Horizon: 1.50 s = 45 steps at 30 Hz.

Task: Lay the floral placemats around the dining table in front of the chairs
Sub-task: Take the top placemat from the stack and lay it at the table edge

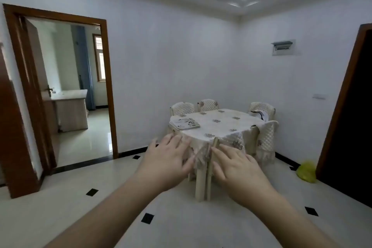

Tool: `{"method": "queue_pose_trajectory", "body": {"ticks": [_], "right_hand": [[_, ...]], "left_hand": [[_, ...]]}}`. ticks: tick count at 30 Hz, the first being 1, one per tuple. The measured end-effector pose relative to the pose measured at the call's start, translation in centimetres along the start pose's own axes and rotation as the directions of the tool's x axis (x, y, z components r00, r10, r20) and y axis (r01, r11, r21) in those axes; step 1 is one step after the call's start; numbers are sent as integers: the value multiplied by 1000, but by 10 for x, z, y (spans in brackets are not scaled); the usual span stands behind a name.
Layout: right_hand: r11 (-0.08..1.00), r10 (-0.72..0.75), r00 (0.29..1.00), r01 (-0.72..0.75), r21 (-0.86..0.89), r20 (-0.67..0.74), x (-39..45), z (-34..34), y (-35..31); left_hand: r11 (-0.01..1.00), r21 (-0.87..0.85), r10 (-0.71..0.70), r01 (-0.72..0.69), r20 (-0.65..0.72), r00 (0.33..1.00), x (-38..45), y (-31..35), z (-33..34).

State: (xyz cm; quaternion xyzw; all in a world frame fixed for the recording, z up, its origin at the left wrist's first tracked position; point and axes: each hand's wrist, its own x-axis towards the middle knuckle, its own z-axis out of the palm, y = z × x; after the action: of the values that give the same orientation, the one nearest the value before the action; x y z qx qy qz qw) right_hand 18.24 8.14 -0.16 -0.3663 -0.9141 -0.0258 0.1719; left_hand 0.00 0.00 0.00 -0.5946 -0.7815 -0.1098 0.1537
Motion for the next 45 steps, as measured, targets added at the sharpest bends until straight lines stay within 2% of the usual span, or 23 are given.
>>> {"method": "queue_pose_trajectory", "body": {"ticks": [6,15,18,23,31,45], "right_hand": [[1000,1,1000,-2,22,12,22,33,34],[999,32,999,-32,16,-12,65,75,143],[999,17,998,-19,44,53,82,84,176],[999,-24,998,23,30,61,114,100,212],[994,-75,994,68,90,82,185,135,218],[995,-72,994,67,69,80,366,198,148]], "left_hand": [[999,32,25,-25,20,999,32,14,35],[995,67,69,-69,3,998,117,75,97],[997,62,33,-34,13,999,139,91,116],[999,50,-3,1,37,999,174,94,138],[998,59,-21,18,51,998,226,55,175],[998,21,-60,59,42,997,345,-95,227]]}}
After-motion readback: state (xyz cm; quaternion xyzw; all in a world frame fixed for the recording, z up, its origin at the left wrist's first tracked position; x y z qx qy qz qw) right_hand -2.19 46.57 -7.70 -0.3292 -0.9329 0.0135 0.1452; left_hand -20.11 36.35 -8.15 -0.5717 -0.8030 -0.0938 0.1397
